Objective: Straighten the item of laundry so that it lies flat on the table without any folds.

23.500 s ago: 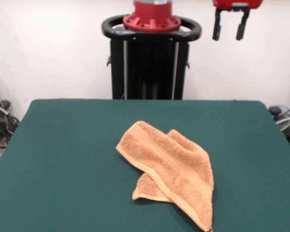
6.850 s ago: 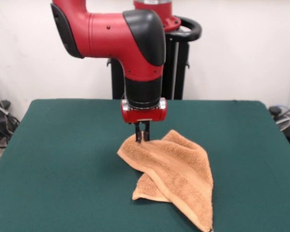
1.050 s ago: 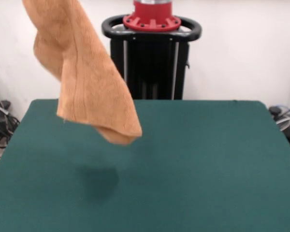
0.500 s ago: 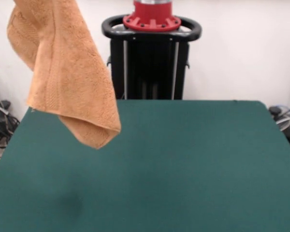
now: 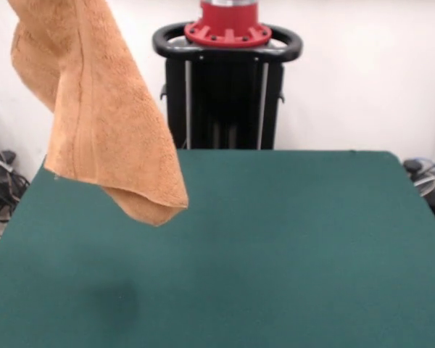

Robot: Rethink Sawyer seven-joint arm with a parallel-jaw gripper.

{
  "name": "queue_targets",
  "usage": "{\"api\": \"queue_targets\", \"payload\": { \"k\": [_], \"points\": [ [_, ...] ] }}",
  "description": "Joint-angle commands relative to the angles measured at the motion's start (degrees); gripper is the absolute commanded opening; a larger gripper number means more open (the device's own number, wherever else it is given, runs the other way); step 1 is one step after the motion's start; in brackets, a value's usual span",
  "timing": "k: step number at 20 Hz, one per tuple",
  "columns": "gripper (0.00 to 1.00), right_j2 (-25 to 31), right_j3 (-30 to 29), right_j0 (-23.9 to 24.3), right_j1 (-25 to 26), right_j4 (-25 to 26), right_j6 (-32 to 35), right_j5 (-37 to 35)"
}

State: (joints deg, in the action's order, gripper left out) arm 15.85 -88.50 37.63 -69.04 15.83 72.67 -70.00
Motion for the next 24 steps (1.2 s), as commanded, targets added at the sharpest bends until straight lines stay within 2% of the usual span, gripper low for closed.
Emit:
{"api": "queue_targets", "payload": {
  "k": [1,10,17,20,24],
  "points": [
    [0.00,3.85,-3.91,-2.14,6.07,0.91,-0.49,9.59],
    [0.00,3.02,-4.04,-2.61,9.07,0.85,-0.22,13.97],
    [0.00,1.89,-6.25,-2.96,6.77,-0.23,-0.44,13.60],
    [0.00,1.41,-10.90,-2.43,6.02,-0.65,0.72,19.15],
    [0.00,1.09,-15.35,-2.36,7.53,0.39,4.07,27.61]
  ]
}}
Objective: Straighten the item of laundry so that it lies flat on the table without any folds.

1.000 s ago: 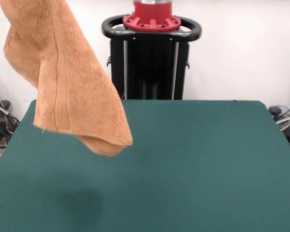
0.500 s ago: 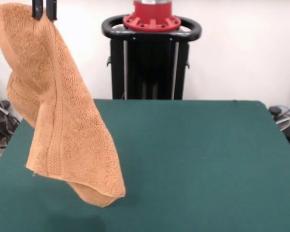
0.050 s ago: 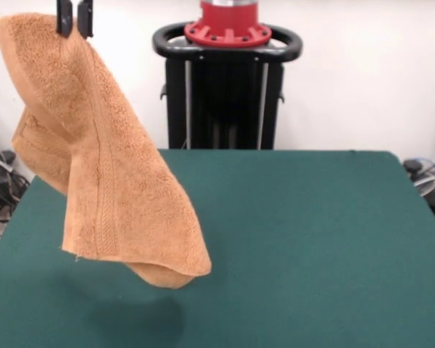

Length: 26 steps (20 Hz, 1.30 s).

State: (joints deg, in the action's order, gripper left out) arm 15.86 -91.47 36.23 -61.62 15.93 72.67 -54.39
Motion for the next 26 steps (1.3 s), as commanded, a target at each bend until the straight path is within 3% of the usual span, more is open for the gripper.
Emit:
{"api": "queue_targets", "payload": {
  "k": [1,8,26],
  "points": [
    [0.00,0.96,-13.21,-0.97,0.34,0.49,4.73,13.51],
    [0.00,-0.08,-14.39,-1.68,-0.07,0.46,5.35,14.76],
    [0.00,-0.71,-25.53,1.25,-3.01,-0.27,5.96,24.34]
  ]
}}
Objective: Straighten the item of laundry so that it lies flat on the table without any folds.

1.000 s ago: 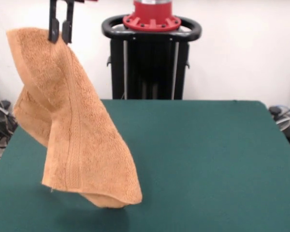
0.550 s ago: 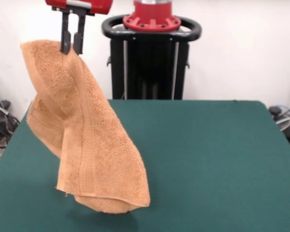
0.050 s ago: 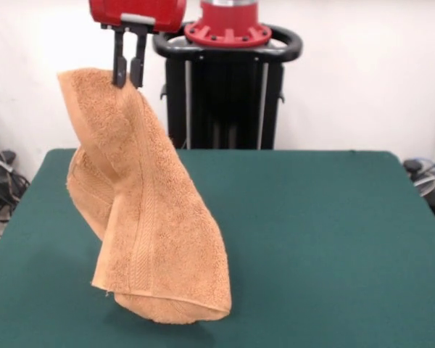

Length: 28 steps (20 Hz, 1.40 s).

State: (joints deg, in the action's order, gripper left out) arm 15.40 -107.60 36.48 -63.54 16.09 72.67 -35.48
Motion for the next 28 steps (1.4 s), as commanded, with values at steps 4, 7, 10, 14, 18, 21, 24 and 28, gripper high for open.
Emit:
{"api": "queue_targets", "payload": {
  "k": [4,7,10,14,18,21,24,28],
  "points": [
    [0.00,0.04,-11.42,2.02,-1.41,-0.36,5.71,7.24],
    [0.00,0.53,-13.66,3.21,-3.43,-1.43,4.48,7.10],
    [0.00,1.06,-15.51,4.21,-5.50,-2.52,3.19,6.25],
    [0.00,1.31,-18.06,5.01,-6.93,-2.57,3.12,7.12],
    [0.00,1.22,-21.42,5.37,-7.09,-1.37,4.62,10.84],
    [0.00,1.01,-23.97,5.44,-7.89,-0.86,5.44,12.89],
    [0.00,-0.09,-24.60,3.94,-7.36,0.45,7.56,14.30],
    [0.00,-2.55,-24.82,1.08,-4.91,2.44,11.09,17.73]
  ]
}}
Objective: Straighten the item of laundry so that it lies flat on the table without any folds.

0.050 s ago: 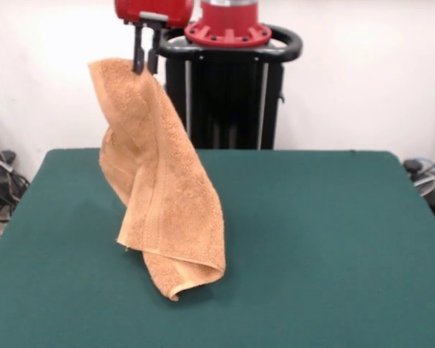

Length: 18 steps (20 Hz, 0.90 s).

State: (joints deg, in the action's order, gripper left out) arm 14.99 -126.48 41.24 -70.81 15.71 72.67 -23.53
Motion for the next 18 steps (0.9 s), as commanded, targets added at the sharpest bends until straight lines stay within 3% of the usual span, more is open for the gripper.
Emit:
{"api": "queue_targets", "payload": {
  "k": [1,18],
  "points": [
    [0.00,-2.64,-6.29,-4.21,2.82,2.98,11.63,6.63],
    [0.00,-9.95,-13.89,-13.59,2.51,-1.14,16.09,13.59]
  ]
}}
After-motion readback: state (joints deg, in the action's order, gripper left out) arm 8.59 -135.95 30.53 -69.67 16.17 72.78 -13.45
